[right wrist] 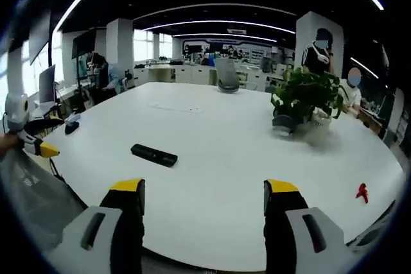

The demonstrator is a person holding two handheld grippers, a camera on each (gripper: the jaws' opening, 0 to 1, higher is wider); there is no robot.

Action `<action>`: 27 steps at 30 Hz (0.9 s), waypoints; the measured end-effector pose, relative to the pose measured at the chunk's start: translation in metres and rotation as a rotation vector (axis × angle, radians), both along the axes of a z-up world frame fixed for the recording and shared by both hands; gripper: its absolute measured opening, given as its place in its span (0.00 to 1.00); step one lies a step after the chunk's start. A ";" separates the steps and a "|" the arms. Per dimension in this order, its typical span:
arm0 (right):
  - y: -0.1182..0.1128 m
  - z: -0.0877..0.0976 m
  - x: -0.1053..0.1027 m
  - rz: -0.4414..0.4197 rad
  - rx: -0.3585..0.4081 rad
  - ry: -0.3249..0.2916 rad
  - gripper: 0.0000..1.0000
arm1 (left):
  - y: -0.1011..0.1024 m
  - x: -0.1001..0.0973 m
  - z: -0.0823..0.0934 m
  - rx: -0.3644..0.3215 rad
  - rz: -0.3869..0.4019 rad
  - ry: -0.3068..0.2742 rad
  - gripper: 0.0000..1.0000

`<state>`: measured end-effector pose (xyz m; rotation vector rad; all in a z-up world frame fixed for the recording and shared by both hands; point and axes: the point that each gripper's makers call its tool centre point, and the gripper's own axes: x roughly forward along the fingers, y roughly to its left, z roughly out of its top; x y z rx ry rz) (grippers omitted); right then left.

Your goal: Press the specified remote control buttons in sequence, fully releasing each button before pressing the next.

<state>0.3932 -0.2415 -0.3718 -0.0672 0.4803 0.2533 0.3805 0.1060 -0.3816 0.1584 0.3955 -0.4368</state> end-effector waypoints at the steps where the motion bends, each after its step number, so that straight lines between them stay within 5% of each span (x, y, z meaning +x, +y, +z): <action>1: 0.002 0.001 0.000 0.003 0.009 -0.001 0.75 | 0.001 0.001 0.001 -0.002 0.005 -0.003 0.98; 4: 0.002 0.002 0.002 -0.001 0.005 -0.008 0.78 | 0.002 0.000 0.000 0.009 0.009 -0.002 0.99; 9: -0.001 -0.005 -0.004 0.018 -0.105 0.019 0.73 | 0.001 -0.003 -0.001 0.015 0.003 0.001 0.99; 16: -0.012 -0.008 -0.002 0.018 -0.106 0.029 0.70 | -0.005 -0.006 -0.003 0.029 -0.022 0.010 0.99; 22: -0.003 -0.011 -0.002 0.053 -0.152 0.048 0.70 | 0.000 0.000 0.003 -0.027 0.008 -0.006 0.99; 27: -0.012 -0.017 0.001 0.043 -0.184 0.065 0.68 | -0.005 -0.001 0.003 0.018 -0.009 -0.023 0.99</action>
